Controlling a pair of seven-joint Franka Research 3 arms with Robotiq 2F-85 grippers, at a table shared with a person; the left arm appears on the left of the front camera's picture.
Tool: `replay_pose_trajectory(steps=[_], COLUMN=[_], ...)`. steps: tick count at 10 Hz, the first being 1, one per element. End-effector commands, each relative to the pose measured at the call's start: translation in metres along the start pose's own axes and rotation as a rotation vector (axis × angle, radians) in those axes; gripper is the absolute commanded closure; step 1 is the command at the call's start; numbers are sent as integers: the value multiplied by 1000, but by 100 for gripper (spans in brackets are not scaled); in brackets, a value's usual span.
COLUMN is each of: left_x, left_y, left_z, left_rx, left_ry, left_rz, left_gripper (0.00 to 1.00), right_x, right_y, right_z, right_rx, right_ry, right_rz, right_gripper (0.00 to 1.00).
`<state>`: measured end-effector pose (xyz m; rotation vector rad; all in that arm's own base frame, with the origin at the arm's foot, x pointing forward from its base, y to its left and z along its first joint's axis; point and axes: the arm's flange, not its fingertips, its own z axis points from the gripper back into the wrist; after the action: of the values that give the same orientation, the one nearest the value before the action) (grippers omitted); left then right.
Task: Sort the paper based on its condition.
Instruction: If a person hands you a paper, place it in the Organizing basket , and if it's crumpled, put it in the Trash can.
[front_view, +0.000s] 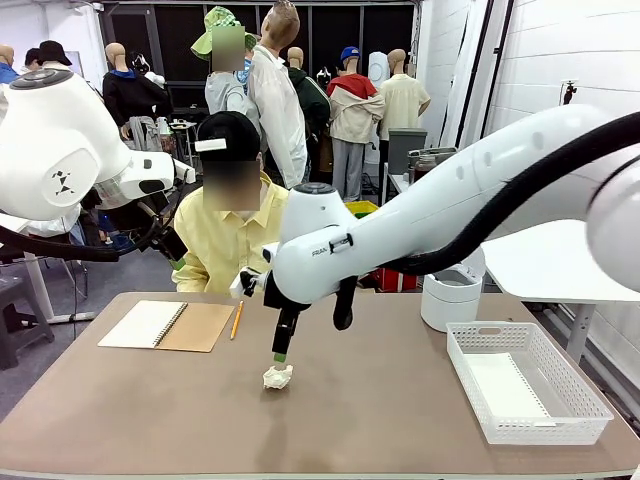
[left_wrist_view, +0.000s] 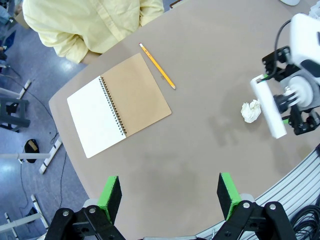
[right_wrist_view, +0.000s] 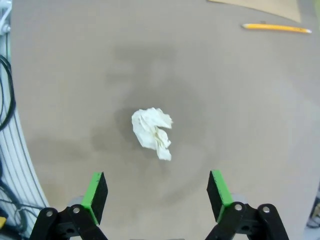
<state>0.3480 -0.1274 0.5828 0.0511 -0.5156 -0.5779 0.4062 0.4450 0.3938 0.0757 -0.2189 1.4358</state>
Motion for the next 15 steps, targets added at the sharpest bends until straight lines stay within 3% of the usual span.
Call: replay_pose_trajectory(steps=[1, 3, 4, 6, 15], left_x=[0, 0, 0, 0, 0], left_y=[1, 1, 1, 1, 1], left_z=[0, 0, 0, 0, 0], left_rx=[-1, -1, -1, -1, -1], left_ry=[-6, -6, -6, -6, -6], left_rz=[-2, -2, -2, -2, -2], left_gripper=[0, 0, 0, 0, 0], right_x=[11, 14, 7, 7, 23], right_y=[-9, -7, -3, -3, -19], right_z=[-10, -11, -19, -19, -60], right_rx=[37, 54, 48, 48, 111], right_ry=[46, 73, 29, 29, 91], right_rz=[46, 36, 21, 21, 89], right_gripper=[0, 0, 0, 0, 0])
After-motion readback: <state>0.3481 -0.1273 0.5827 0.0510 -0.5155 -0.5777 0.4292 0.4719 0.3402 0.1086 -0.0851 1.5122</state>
